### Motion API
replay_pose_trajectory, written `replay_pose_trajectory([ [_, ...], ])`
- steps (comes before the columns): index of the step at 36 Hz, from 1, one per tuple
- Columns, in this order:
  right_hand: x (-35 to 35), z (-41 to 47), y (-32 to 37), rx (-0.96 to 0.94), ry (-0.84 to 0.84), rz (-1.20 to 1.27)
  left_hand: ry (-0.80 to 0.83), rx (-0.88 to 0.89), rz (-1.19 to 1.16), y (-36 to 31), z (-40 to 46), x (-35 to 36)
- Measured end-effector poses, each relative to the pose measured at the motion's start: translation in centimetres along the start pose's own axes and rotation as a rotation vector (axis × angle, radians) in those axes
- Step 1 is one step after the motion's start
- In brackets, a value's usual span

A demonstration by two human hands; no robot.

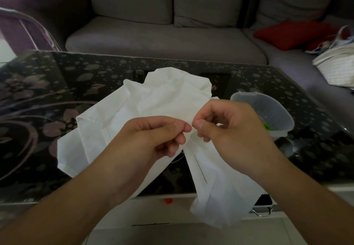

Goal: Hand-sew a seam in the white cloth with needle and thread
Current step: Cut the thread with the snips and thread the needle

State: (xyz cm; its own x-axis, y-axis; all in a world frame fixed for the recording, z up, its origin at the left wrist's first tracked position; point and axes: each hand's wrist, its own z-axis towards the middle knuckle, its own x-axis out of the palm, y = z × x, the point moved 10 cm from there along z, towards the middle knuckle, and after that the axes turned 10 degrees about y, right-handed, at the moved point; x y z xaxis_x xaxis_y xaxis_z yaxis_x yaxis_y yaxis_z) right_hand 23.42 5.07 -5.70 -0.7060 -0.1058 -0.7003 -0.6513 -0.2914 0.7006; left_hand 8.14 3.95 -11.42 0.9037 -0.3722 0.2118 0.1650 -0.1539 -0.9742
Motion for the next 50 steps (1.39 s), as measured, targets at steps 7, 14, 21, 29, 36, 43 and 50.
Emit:
replay_pose_trajectory([
  [7,1.0,0.0,0.1,0.019,0.021,0.079,-0.05,0.008,-0.142,0.2,0.2,-0.6],
  [14,1.6,-0.2,0.4,0.021,0.035,0.075,-0.161,0.051,0.094,-0.1,-0.2,-1.3],
  [21,1.3,-0.1,0.6,-0.021,0.001,-0.062,-0.193,0.034,0.506,-1.4,-0.4,-0.7],
  [29,2.1,0.0,0.9,-0.058,0.049,-0.088,-0.058,-0.012,0.561,-0.9,-0.4,0.6],
  [36,-0.1,-0.2,-0.6,0.036,-0.037,0.146,-0.05,0.008,0.306,-0.3,0.0,-0.3],
  [43,0.8,0.0,1.4,-0.082,0.109,-0.042,-0.027,0.037,0.331,-0.7,0.1,-0.5],
  [50,1.1,-0.5,2.2,-0.162,0.146,-0.303,0.006,0.039,0.609,-1.2,0.2,0.0],
])
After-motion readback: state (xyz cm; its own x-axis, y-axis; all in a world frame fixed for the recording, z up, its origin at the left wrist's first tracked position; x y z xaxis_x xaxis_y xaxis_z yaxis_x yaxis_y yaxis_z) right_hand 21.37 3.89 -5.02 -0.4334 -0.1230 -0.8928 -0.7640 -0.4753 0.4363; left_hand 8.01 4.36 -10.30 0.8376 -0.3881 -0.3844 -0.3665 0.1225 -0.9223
